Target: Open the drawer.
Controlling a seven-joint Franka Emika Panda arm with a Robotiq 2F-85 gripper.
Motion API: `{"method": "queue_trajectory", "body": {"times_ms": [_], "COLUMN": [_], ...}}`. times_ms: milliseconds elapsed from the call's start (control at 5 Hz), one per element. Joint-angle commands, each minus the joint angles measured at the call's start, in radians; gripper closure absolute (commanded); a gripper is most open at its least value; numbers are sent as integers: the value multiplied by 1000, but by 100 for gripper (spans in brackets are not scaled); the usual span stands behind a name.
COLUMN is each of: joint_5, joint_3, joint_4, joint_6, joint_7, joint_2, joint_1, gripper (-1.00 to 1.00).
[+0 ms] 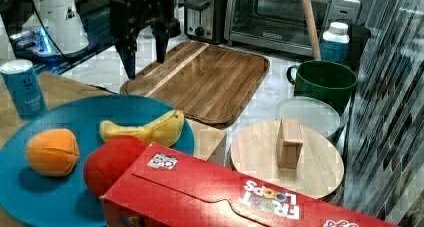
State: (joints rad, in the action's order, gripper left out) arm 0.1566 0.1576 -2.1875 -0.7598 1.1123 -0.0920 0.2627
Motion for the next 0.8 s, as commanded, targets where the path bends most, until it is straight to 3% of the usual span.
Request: {"method": "queue_trajectory", "body": {"times_ms": [200,800], "joint_5": [8,55], "joint_3": [-12,3], "joint_4": [-108,-191], "joint_6": [-128,-331], "joint_7": [-67,-94], "joint_2": [1,-46], "joint_1": [-22,8], "gripper": [-100,-100]}}
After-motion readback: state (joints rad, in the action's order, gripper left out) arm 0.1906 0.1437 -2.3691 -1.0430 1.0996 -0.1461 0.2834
